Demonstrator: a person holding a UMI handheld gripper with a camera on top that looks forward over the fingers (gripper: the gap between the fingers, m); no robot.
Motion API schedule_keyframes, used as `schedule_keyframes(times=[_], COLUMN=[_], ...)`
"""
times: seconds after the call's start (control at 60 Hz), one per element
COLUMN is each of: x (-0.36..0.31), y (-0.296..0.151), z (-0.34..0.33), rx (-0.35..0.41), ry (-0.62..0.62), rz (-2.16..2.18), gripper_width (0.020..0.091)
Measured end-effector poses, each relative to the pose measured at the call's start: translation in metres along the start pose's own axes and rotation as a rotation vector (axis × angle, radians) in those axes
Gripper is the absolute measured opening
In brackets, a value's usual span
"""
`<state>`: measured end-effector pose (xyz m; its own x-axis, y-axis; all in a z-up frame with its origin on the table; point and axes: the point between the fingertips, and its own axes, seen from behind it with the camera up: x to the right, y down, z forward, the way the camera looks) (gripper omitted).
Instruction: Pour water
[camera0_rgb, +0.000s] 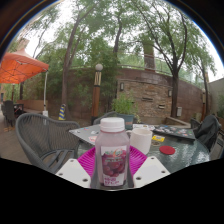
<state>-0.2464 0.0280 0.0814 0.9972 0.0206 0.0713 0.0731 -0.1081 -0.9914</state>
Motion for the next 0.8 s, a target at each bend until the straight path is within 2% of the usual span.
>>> schedule_keyframes(times=[0.083, 0.2, 0.333, 0.4, 0.533, 0.617, 0.667, 0.8], x=[-0.047, -0.103, -0.075, -0.047, -0.02, -0.001, 0.005, 0.005], y=[-0.022, -0.082, -0.175, -0.183, -0.171, -0.141, -0.133, -0.115], z=[0.01, 0.027, 0.065, 0.09, 0.13, 0.147, 0.137, 0.147], rx=[-0.002, 0.022, 0.081, 0.064, -0.076, -0.16, -0.181, -0.174], ry=[-0.121, -0.305, -0.398, -0.444, -0.52, -0.464, -0.413, -0.378], rz=[0.095, 0.399, 0.886, 1.19, 1.868, 2.073, 2.107, 2.252], gripper_width=[0.0427, 0.0427, 0.0428, 0.0426, 0.0422, 0.0425, 0.0424, 0.0425])
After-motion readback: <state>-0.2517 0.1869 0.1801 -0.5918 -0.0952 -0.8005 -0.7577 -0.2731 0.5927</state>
